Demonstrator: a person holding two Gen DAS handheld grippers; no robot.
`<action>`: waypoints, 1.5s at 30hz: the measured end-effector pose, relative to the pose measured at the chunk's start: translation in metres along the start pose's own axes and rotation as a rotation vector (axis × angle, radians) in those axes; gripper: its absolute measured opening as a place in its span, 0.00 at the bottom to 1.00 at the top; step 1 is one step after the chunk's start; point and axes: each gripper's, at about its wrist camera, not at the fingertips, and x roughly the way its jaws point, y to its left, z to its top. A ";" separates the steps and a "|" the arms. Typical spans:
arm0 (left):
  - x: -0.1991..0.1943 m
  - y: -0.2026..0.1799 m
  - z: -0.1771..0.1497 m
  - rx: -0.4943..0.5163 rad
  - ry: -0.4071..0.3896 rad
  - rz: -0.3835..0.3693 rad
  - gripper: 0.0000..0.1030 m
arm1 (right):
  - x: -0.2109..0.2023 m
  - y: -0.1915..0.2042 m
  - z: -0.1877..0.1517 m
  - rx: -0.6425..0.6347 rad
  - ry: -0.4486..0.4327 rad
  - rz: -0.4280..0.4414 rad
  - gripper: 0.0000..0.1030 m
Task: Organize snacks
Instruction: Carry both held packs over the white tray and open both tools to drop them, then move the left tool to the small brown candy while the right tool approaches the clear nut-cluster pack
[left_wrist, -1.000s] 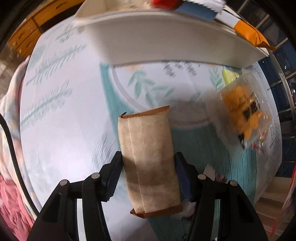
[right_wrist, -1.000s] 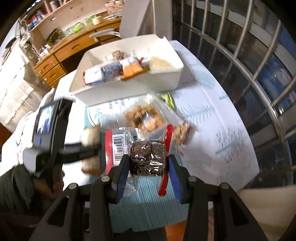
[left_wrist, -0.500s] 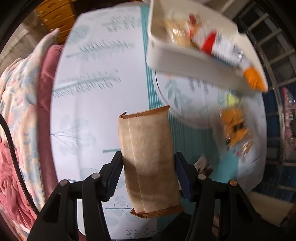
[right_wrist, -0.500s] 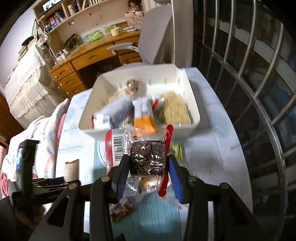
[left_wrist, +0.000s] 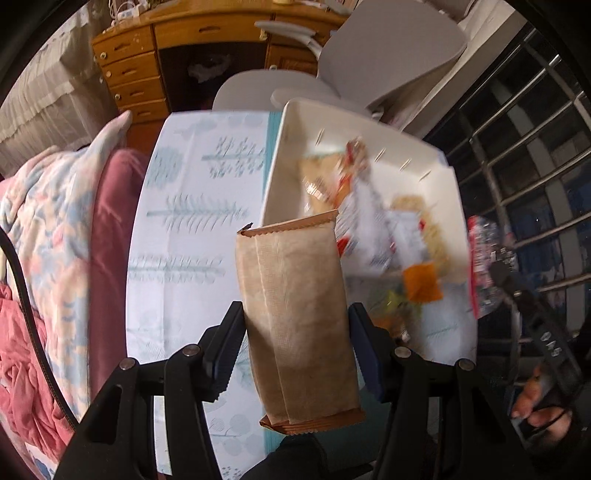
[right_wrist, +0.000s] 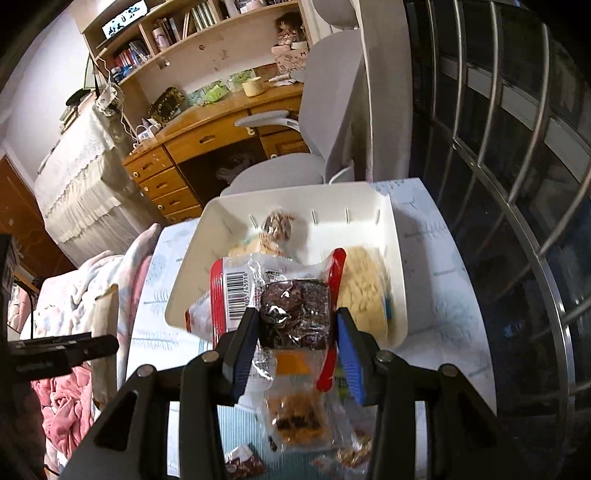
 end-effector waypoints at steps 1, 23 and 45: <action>-0.001 -0.005 0.005 -0.001 -0.009 -0.005 0.53 | 0.002 -0.003 0.005 -0.001 -0.005 0.009 0.41; 0.042 -0.058 0.079 -0.074 -0.002 -0.059 0.68 | 0.058 -0.034 0.033 -0.005 0.076 0.101 0.46; -0.009 -0.015 0.020 0.067 0.001 -0.144 0.79 | -0.013 0.031 -0.027 0.097 -0.036 -0.009 0.66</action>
